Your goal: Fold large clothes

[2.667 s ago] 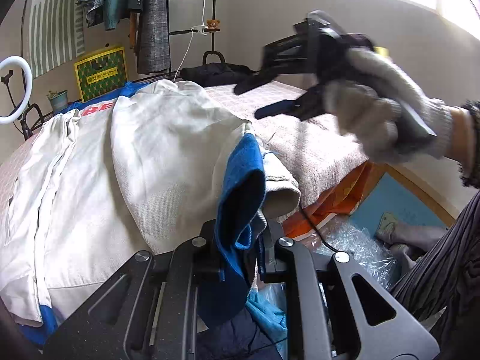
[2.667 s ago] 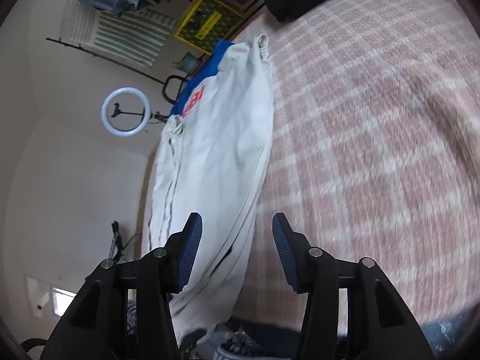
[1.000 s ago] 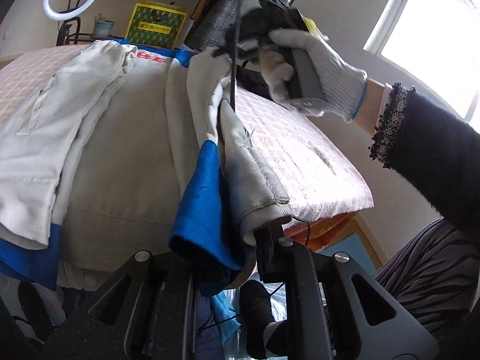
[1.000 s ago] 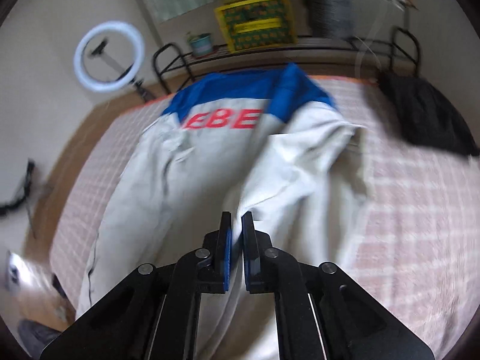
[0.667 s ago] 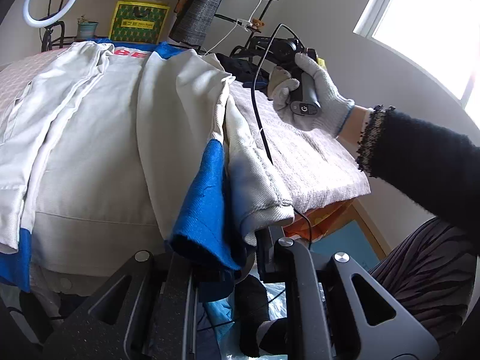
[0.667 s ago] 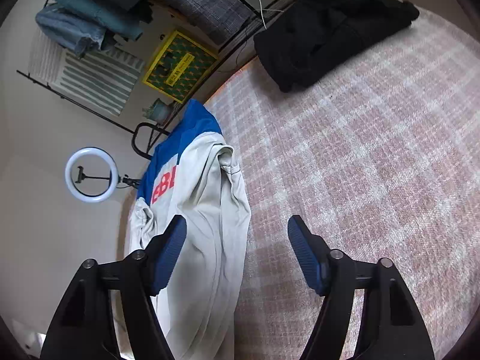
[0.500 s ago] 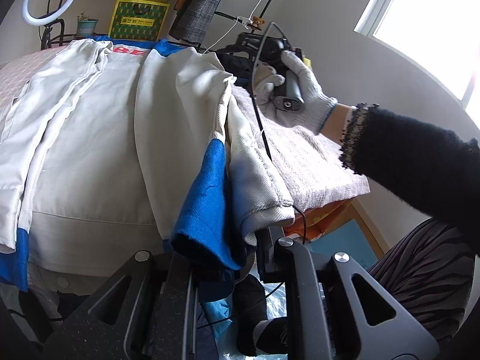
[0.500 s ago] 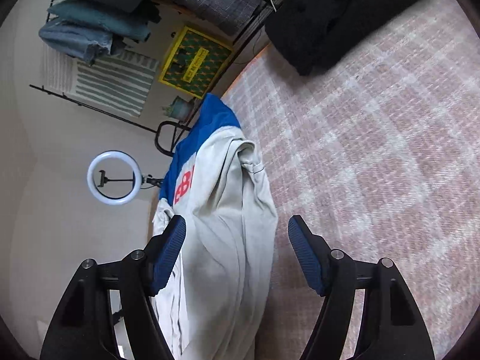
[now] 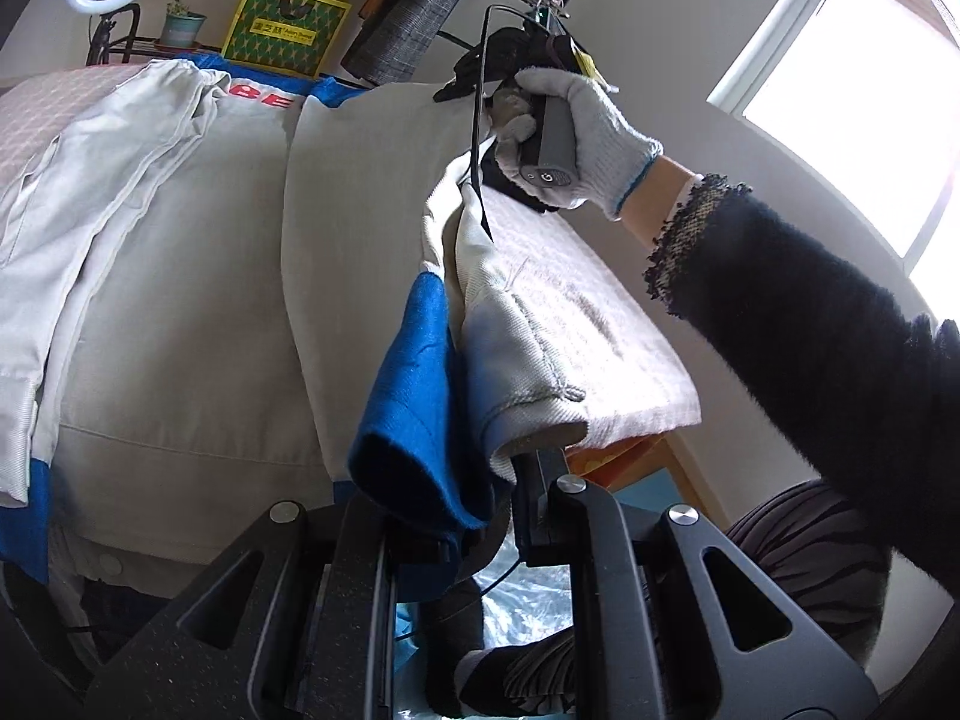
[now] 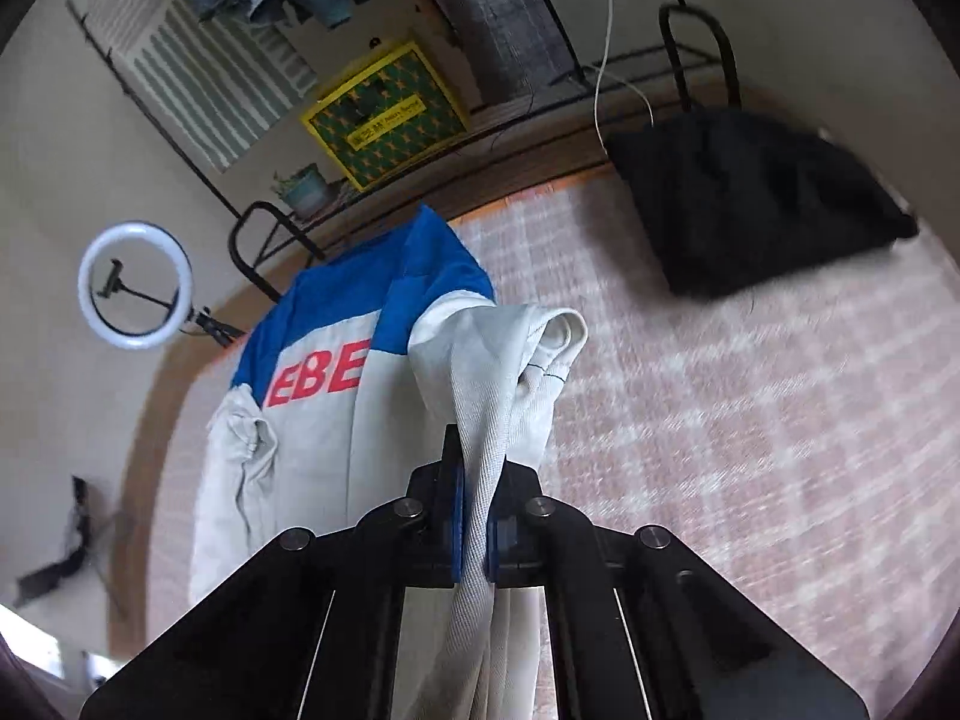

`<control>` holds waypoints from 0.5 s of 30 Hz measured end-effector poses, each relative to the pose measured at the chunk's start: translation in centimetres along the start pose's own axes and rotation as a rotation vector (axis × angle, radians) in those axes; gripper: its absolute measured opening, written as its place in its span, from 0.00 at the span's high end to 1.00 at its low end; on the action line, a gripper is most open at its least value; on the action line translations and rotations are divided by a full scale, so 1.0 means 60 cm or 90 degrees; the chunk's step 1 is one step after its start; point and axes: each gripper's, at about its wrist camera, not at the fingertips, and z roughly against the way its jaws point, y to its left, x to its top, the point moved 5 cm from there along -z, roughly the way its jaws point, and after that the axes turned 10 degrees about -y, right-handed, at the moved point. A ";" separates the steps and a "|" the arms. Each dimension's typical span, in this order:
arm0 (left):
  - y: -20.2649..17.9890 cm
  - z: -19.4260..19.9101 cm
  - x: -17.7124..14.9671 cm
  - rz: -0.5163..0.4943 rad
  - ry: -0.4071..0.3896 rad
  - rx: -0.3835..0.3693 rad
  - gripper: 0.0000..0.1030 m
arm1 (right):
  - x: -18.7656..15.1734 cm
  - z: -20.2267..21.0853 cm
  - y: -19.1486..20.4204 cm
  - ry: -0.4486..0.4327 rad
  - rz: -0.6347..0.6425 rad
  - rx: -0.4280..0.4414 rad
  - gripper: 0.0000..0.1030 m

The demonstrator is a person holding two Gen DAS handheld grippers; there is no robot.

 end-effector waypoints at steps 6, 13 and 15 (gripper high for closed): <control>0.058 0.023 0.001 0.074 -0.005 0.017 0.88 | -0.017 -0.034 0.109 0.034 0.165 -0.080 0.97; 0.104 0.057 0.003 0.124 -0.023 0.038 0.88 | -0.053 -0.097 0.242 0.064 0.283 -0.096 0.97; 0.115 0.063 -0.002 0.131 -0.024 0.047 0.88 | -0.075 -0.121 0.278 0.079 0.321 -0.099 0.97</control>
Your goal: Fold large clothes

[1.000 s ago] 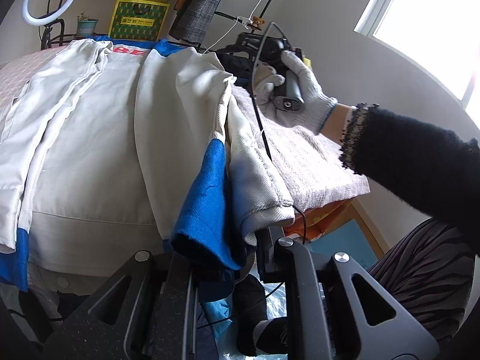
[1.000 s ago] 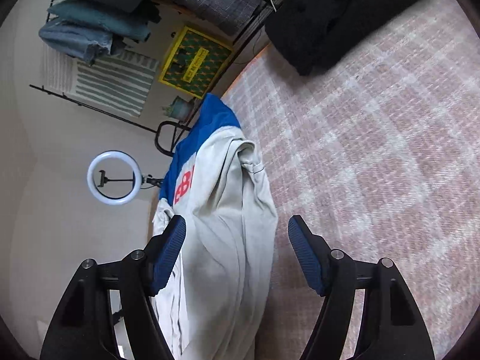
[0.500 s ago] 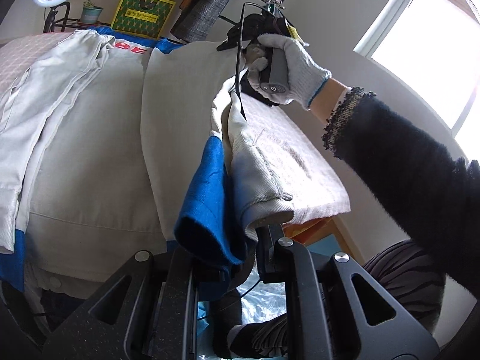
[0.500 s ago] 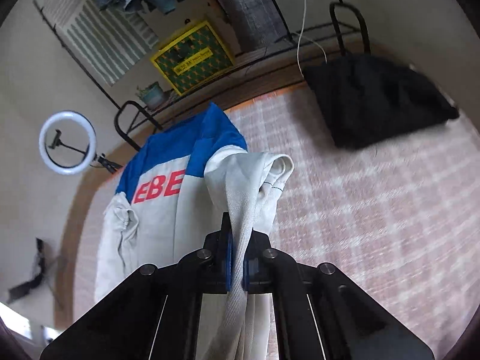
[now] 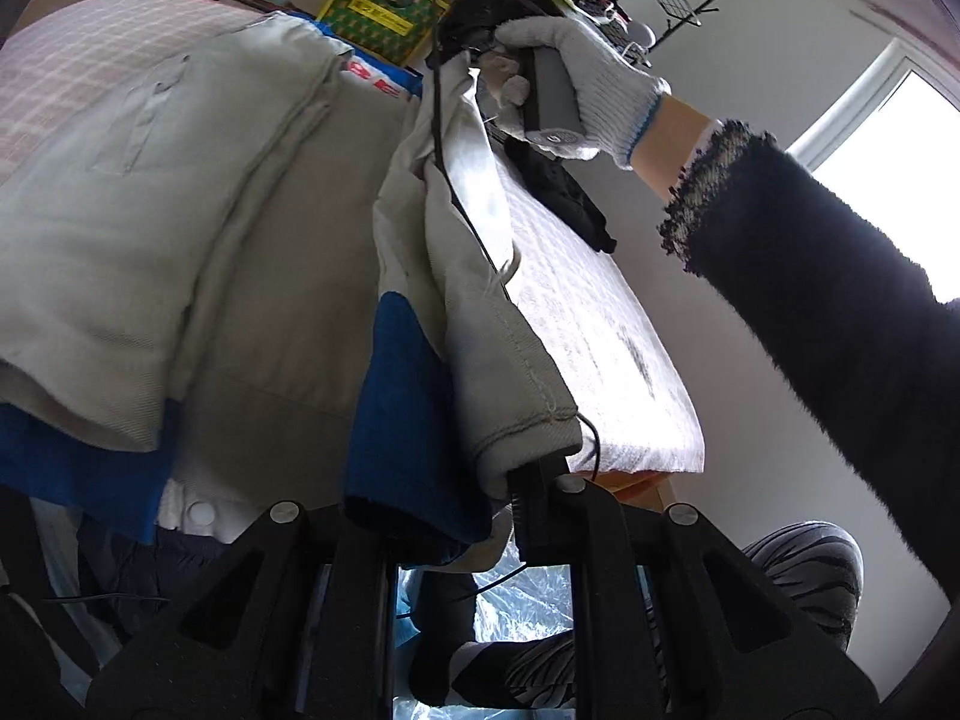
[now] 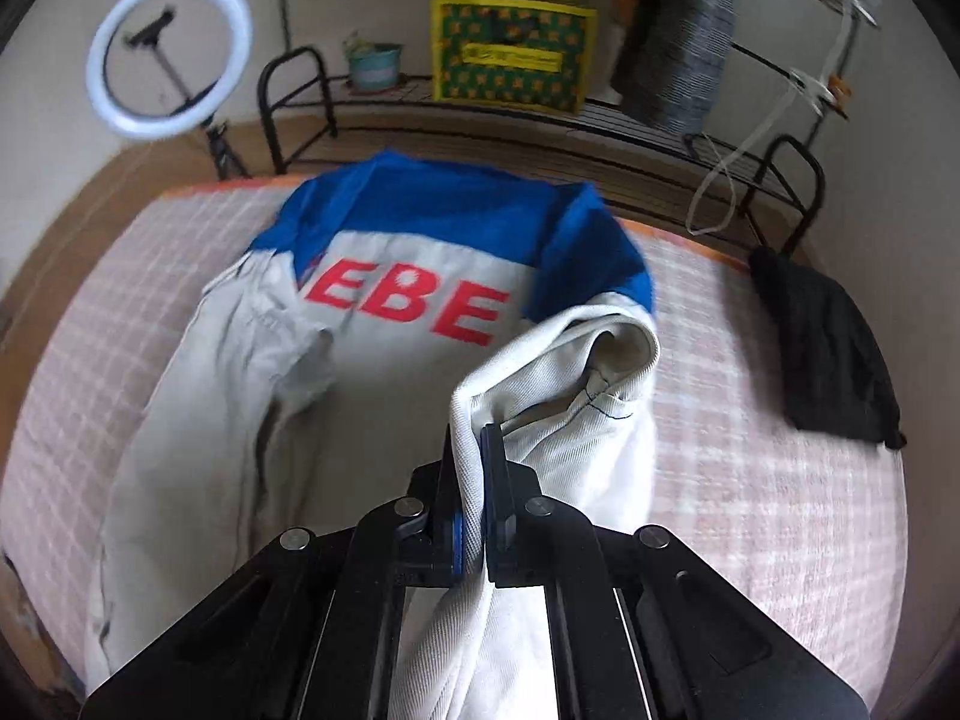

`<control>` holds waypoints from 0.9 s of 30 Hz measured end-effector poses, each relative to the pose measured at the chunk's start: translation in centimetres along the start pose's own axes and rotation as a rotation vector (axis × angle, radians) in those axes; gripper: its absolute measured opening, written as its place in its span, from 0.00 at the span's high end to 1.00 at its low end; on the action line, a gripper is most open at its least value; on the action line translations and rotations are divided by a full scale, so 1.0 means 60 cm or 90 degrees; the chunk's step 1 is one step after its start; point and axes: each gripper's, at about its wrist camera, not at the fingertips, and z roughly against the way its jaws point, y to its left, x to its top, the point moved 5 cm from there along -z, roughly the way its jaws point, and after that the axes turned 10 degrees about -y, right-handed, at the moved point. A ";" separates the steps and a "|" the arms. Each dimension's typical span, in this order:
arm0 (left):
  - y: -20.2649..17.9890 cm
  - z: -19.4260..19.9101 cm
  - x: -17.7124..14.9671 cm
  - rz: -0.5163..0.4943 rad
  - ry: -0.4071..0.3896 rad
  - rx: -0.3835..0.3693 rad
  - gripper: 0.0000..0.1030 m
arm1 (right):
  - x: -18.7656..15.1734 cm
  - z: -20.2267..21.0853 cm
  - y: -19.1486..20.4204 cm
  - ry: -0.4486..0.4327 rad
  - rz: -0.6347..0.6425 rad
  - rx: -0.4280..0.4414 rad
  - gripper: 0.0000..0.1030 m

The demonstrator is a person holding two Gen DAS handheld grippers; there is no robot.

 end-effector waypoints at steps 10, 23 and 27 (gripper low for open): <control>0.060 0.000 -0.013 0.051 0.008 0.036 0.88 | -0.051 -0.114 0.142 0.062 0.114 -0.019 0.96; 0.048 0.031 -0.022 -0.007 0.034 0.075 0.72 | -0.026 0.099 0.042 -0.031 -0.095 0.248 0.75; 0.044 0.069 -0.029 -0.032 0.045 0.069 0.72 | -0.045 0.218 -0.012 -0.081 -0.126 0.260 0.75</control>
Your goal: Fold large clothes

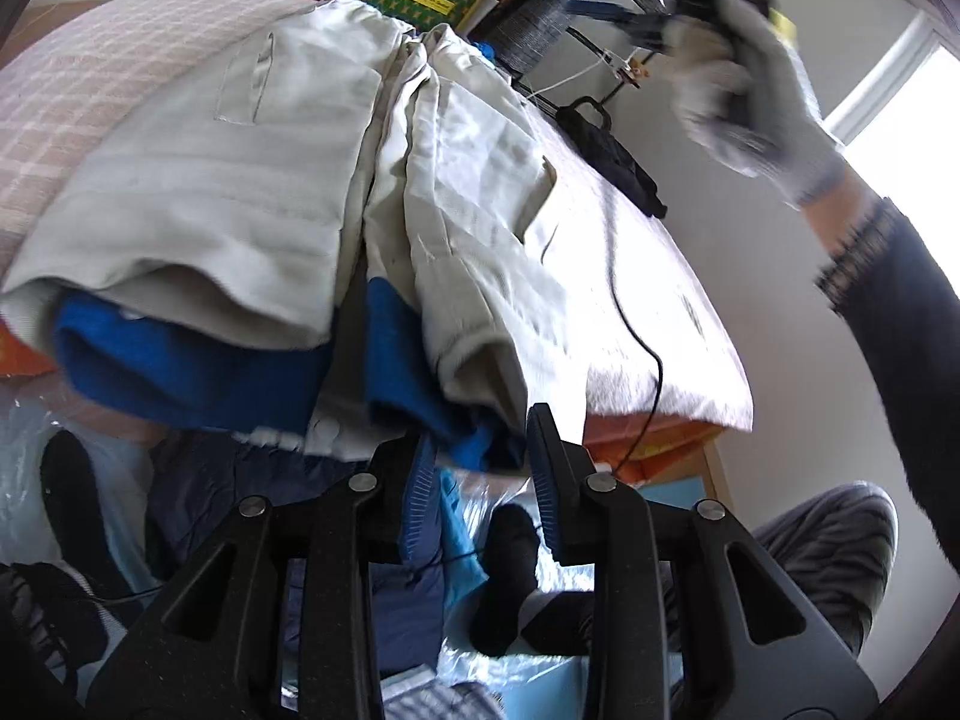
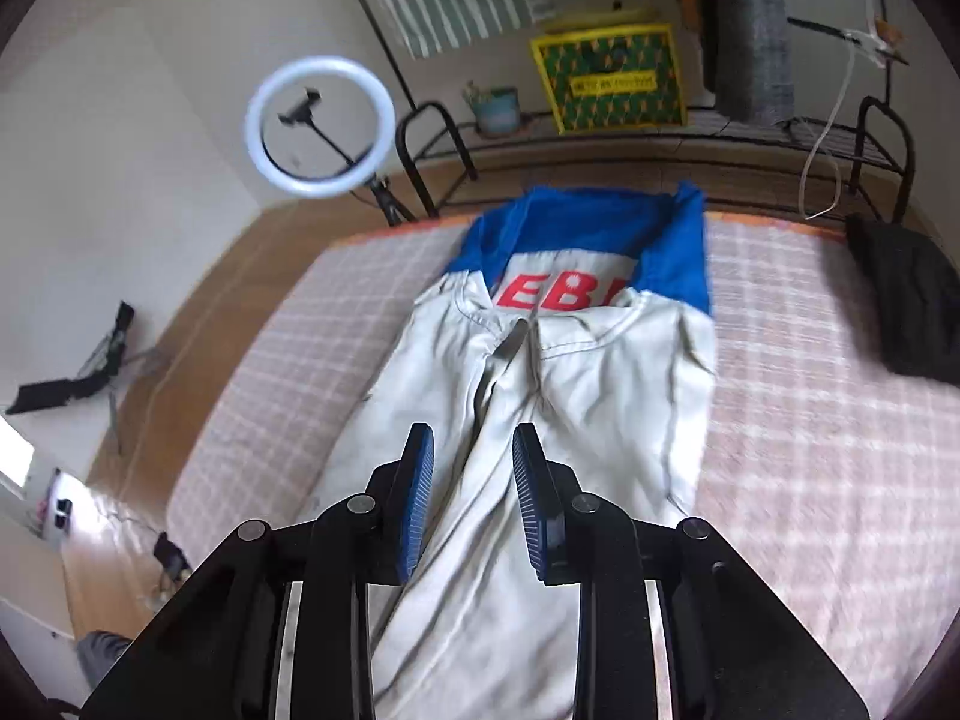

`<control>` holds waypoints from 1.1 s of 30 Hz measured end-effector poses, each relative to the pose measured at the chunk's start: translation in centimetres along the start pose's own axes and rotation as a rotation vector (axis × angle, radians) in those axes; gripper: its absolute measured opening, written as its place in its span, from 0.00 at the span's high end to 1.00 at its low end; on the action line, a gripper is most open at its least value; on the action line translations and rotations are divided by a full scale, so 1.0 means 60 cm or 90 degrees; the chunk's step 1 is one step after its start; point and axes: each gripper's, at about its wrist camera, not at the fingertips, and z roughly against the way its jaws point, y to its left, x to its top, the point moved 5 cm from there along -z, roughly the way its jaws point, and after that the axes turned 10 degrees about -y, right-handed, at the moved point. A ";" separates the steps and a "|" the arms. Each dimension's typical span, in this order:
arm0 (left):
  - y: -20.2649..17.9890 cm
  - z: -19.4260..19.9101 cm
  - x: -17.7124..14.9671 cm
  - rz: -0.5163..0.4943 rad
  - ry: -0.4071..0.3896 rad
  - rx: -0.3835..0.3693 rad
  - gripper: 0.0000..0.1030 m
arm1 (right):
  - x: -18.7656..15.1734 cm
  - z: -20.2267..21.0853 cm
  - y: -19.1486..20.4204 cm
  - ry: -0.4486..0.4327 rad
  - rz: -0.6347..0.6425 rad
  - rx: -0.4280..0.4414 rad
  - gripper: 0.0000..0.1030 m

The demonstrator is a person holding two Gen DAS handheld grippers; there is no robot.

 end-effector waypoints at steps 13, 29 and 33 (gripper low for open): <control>0.005 0.054 0.109 -0.049 -0.037 -0.001 0.70 | -0.259 0.235 -0.008 0.029 -0.070 -0.016 0.60; 0.045 -0.079 0.096 0.008 0.094 -0.012 0.88 | -0.467 0.102 -0.043 0.189 -0.237 0.058 0.57; 0.048 -0.061 0.094 0.018 0.070 -0.015 0.89 | -0.474 0.085 -0.032 0.198 -0.277 0.116 0.68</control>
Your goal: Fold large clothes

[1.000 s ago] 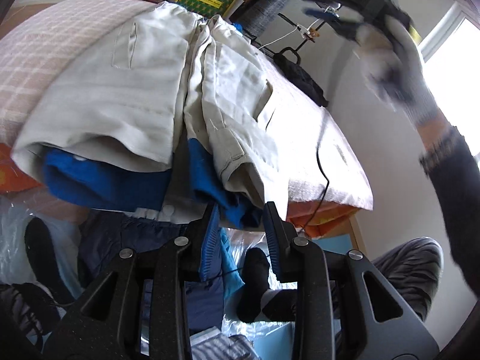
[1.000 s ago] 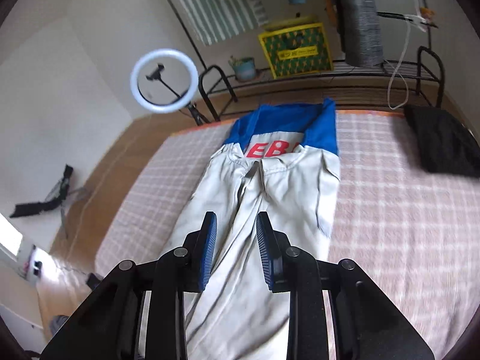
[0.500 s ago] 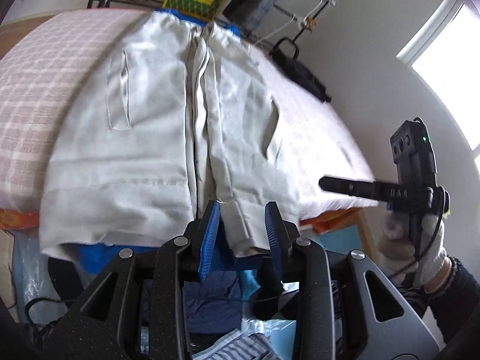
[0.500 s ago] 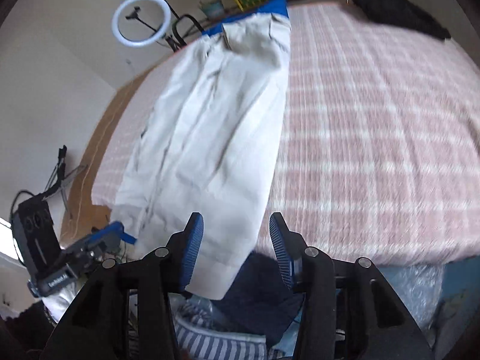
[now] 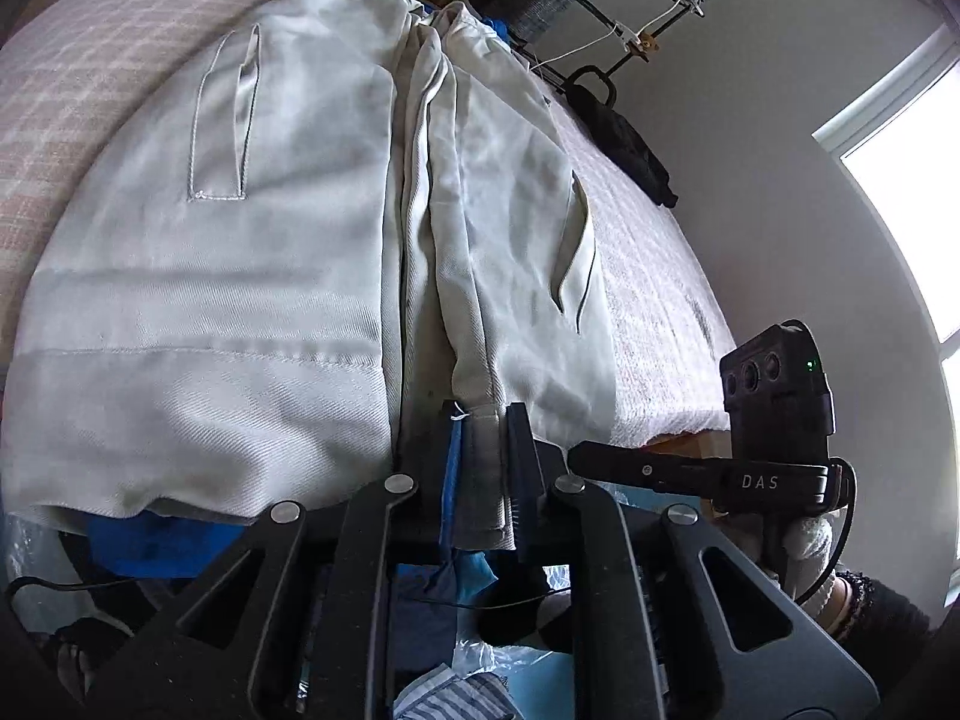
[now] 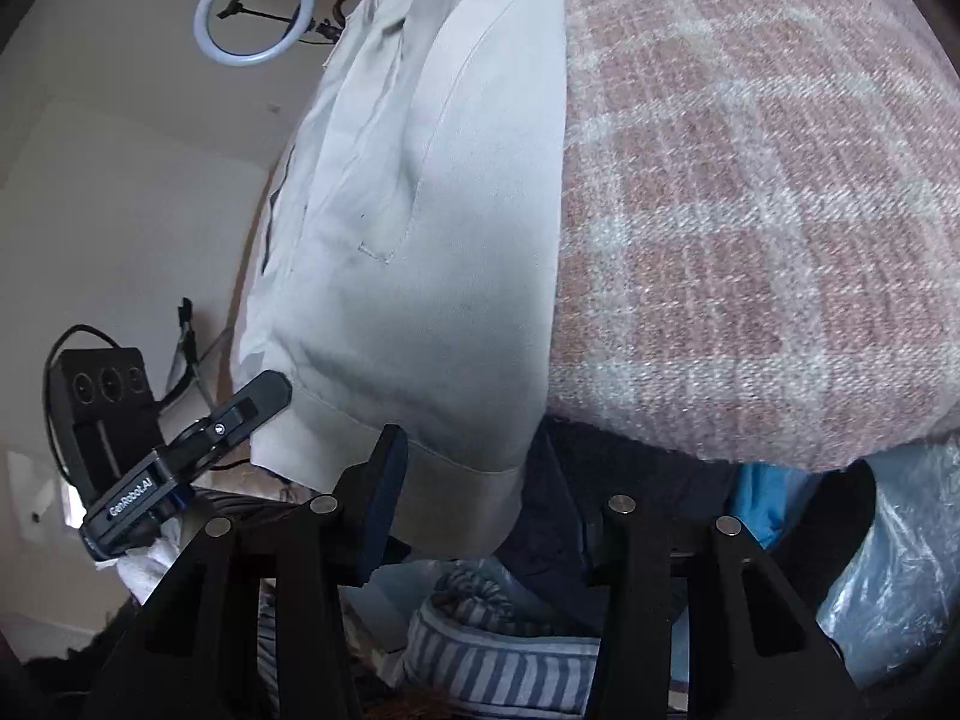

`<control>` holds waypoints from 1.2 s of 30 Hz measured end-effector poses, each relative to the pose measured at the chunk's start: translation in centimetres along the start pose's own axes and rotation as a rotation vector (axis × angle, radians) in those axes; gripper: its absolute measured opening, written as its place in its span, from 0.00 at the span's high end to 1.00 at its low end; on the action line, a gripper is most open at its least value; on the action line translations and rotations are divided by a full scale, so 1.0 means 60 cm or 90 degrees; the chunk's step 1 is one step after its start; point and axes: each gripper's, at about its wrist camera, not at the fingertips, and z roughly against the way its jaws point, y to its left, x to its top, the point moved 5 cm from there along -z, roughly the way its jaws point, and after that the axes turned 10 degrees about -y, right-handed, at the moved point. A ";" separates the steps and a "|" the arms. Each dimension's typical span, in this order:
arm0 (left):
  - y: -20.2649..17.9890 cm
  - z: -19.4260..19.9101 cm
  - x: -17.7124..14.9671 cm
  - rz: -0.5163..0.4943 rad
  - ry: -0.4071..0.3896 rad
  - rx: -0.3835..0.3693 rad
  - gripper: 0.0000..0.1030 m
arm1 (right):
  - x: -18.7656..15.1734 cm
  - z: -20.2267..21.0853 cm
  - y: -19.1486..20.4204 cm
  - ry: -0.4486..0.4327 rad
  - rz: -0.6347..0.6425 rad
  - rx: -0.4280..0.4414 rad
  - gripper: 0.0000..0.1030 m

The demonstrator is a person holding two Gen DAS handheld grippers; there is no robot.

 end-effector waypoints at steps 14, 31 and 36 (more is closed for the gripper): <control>-0.003 -0.018 -0.047 -0.062 0.009 0.036 0.86 | -0.003 -0.001 0.047 0.024 0.190 -0.138 0.92; 0.132 0.159 0.097 -0.085 -0.039 0.089 0.43 | 0.012 0.093 0.081 -0.090 0.255 -0.135 0.55; 0.234 0.132 0.091 0.052 0.022 0.074 0.38 | -0.028 0.071 0.045 -0.042 0.182 -0.083 0.48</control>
